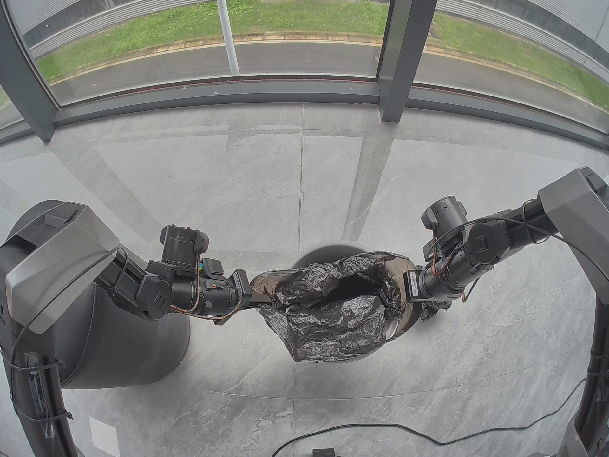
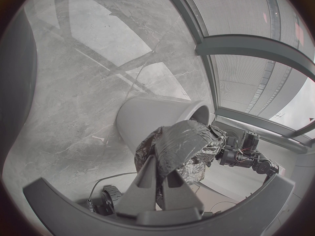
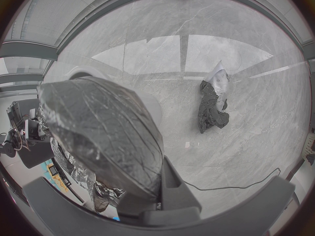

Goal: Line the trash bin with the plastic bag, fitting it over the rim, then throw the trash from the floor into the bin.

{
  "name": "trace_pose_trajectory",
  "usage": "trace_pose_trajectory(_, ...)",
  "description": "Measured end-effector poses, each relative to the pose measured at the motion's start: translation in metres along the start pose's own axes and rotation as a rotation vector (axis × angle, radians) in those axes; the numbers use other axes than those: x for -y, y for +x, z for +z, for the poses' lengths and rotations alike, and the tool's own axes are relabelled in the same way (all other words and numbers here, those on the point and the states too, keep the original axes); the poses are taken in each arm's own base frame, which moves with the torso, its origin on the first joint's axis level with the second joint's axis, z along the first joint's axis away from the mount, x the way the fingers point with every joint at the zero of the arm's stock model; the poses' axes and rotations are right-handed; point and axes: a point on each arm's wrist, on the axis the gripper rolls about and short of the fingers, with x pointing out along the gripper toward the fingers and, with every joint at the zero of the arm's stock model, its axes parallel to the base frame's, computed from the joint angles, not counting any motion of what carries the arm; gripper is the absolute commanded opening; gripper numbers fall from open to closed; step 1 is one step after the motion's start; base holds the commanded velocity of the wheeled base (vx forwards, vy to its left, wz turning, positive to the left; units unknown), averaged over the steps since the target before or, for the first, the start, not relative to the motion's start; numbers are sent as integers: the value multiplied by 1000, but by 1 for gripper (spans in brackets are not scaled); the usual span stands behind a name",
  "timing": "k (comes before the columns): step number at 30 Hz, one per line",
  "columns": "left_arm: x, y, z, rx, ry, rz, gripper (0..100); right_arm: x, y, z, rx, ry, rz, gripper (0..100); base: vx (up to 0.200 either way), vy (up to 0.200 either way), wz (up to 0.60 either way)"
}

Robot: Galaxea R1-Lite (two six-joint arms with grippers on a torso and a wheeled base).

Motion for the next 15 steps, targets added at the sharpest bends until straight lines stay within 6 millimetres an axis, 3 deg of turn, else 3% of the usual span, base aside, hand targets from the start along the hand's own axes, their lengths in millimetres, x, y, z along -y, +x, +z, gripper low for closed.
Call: trace_pose_trajectory(15, -4, -2, 8, 23, -3, 1, 0, -2, 3, 13, 40, 0, 9, 0, 0, 0, 0)
